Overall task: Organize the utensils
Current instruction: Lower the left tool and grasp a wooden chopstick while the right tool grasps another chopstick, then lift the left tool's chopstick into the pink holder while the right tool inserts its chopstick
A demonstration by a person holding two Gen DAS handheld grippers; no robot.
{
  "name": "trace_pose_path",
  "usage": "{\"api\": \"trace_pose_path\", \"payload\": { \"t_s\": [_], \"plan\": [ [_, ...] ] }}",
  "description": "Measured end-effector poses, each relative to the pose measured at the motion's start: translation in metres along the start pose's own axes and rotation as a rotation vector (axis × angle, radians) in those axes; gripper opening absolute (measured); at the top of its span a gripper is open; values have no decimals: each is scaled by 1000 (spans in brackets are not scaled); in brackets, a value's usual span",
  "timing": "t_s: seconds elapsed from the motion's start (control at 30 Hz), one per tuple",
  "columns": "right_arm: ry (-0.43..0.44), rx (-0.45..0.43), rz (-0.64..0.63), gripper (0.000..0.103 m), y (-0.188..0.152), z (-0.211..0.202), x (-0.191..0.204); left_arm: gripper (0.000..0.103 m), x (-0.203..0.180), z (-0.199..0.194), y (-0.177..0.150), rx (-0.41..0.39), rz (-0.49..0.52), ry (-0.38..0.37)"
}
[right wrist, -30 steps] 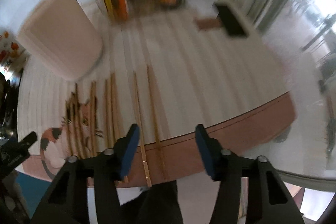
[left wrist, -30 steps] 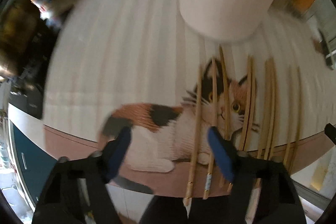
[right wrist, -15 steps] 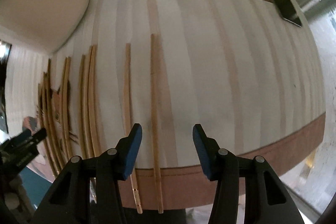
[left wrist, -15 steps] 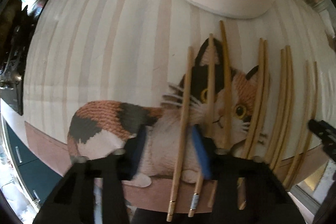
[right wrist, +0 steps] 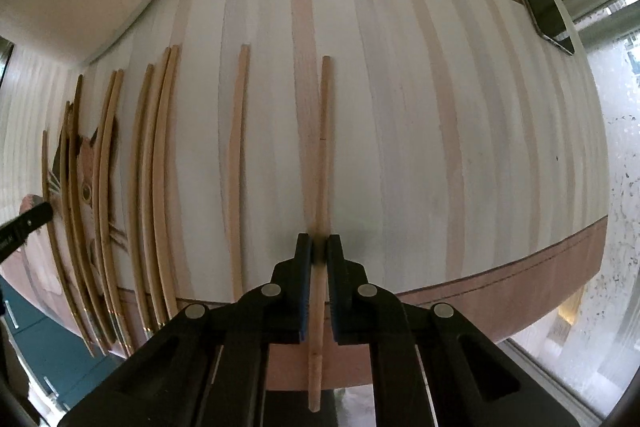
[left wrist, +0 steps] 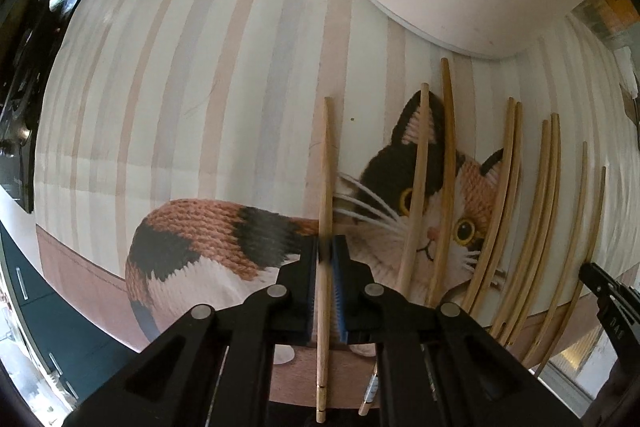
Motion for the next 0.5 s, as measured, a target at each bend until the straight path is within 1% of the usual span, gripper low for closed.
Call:
{"api": "trace_pose_path", "payload": {
  "t_s": [0.13, 0.17, 0.23, 0.3, 0.33, 0.37, 0.4, 0.5],
  "plan": [
    [0, 6, 24, 8, -9, 4, -5, 6, 5, -1, 0, 5, 14, -8],
    [-4, 7, 22, 8, -11, 5, -5, 6, -5, -5, -4, 5, 15, -8],
    [-13, 12, 21, 8, -10, 4, -10, 7, -10, -7, -3, 6, 18, -9],
    [-24, 16, 15, 8, -2, 12, -10, 6, -10, -7, -1, 5, 25, -8],
    [-28, 21, 14, 8, 8, 9, -12, 6, -13, -8, -1, 3, 31, -5],
    [-32, 24, 13, 8, 10, 7, -11, 6, -13, -7, -1, 1, 37, -2],
    [-37, 28, 11, 8, 21, -1, -9, 6, -16, -8, -1, 0, 38, -1],
    [-66, 22, -11, 10, 25, -3, 0, 6, -20, -9, 0, -9, 38, 3]
  ]
}}
Point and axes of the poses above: each gripper's, at about its wrist camera, not at the fingertips, and z roughly the way its jaws point, x to its left, y to its top, the point moved 7 cm from there along z, roughly the way its jaws point, and after that the axes turned 1 degree about z, right-handed, at the moved point
